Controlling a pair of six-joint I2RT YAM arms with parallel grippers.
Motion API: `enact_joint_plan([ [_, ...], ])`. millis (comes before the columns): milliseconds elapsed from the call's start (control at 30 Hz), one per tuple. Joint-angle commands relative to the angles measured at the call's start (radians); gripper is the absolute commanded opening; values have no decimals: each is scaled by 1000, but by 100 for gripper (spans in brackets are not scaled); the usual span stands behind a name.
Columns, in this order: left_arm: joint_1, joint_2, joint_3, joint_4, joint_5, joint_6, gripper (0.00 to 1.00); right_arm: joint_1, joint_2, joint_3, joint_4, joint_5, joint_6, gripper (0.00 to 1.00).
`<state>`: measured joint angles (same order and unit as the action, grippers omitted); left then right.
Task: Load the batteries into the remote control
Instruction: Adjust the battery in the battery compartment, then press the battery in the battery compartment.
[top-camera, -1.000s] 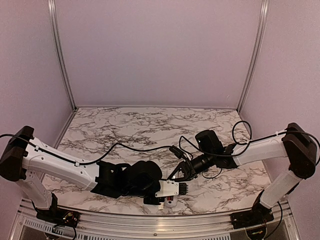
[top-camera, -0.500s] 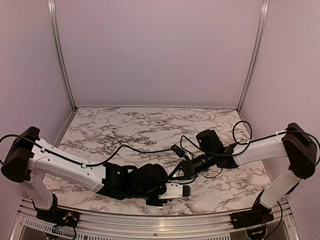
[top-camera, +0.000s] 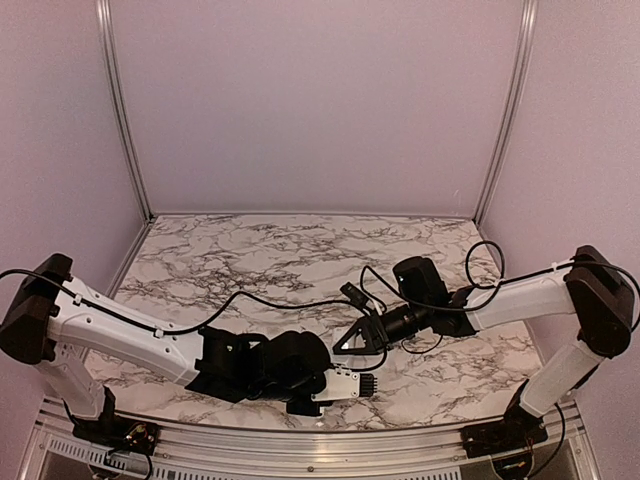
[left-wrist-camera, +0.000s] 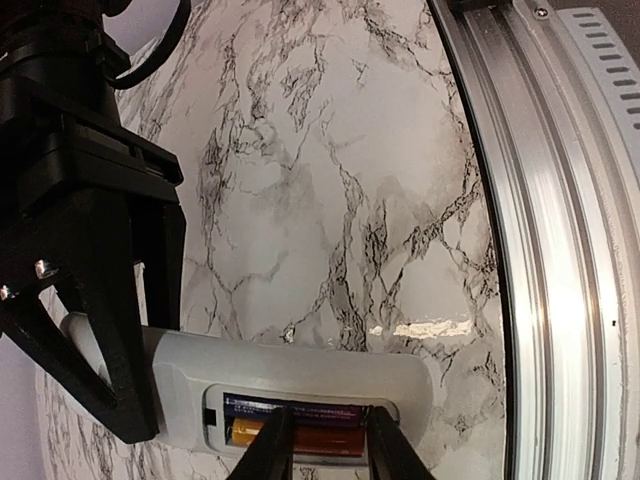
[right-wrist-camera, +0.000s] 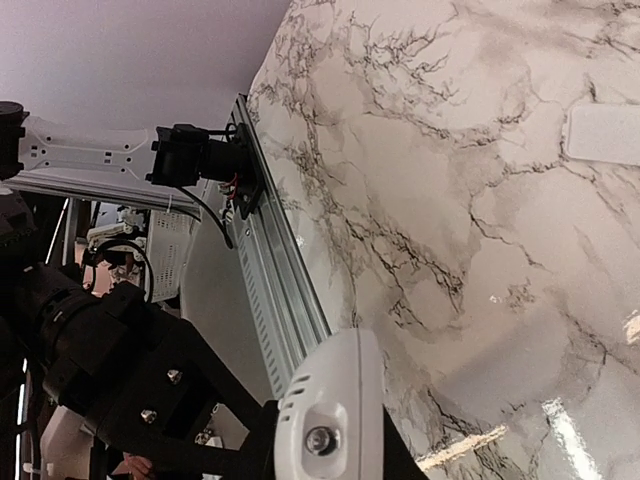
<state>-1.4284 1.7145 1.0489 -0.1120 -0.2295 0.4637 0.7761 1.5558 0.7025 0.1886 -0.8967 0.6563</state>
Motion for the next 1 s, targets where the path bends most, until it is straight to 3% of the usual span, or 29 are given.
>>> enact_joint_plan([
  [0,-3,-82,-61,-7,-11,-63,32,13,-44,55,119,-84,-8,0],
  [233,-4,-247,-152,125,-25,-169,55,-12,-57,28,96,-34,-50,0],
  [367,3,-337,-212,222,-66,-301,68,-14,-70,21,95,-18,-63,0],
  [400,13,-358,-240,255,-67,-352,75,-14,-75,21,98,-15,-65,0],
  [433,26,-374,-262,280,-66,-419,94,-14,-81,18,107,-16,-64,0],
  [467,42,-387,-282,303,-55,-494,98,-14,-89,14,118,-18,-63,0],
  [633,121,-413,-337,377,49,-740,99,-15,-127,12,144,-19,-75,0],
  [767,149,-400,-362,448,113,-831,99,-12,-141,14,153,-13,-76,0],
  [967,159,-324,-340,490,182,-870,82,-6,-150,24,156,-10,-67,0],
])
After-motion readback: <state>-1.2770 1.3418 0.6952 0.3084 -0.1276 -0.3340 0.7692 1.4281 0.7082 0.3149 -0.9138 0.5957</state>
